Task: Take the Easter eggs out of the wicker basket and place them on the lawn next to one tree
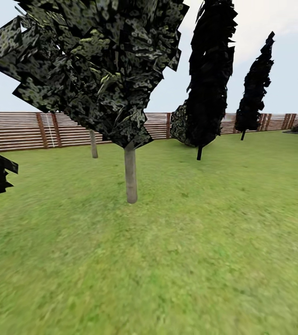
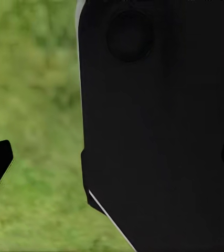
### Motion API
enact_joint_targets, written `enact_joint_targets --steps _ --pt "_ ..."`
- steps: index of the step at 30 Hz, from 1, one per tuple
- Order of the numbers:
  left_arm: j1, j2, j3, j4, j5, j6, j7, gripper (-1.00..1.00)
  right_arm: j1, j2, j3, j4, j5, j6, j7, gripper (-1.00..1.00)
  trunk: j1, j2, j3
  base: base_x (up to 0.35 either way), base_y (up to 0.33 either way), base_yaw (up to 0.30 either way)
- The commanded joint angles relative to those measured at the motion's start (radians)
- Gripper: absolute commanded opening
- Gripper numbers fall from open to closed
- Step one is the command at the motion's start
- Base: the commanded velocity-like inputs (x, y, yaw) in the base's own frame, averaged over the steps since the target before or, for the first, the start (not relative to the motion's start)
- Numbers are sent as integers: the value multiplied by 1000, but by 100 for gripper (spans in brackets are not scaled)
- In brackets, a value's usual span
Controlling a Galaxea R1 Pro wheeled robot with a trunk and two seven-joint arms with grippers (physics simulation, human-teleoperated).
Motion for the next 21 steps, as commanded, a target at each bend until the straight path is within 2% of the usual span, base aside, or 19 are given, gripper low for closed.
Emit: enact_joint_targets --steps 1,7,12,21 --pt "1 0 -1 -1 0 -1 0 100 -1 0 5 2 3 -4 0 100 0 0 0 0 0 -285" --pt "1 0 0 -1 0 -1 0 100 -1 0 5 2 -2 -4 0 100 0 0 3 0 0 -285" --pt "1 0 -1 -1 -1 -1 0 100 -1 0 6 2 -34 -4 0 100 0 0 5 0 0 -285" --pt "1 0 0 -1 0 -1 0 100 -1 0 6 2 -39 -4 0 100 0 0 9 0 0 -285"
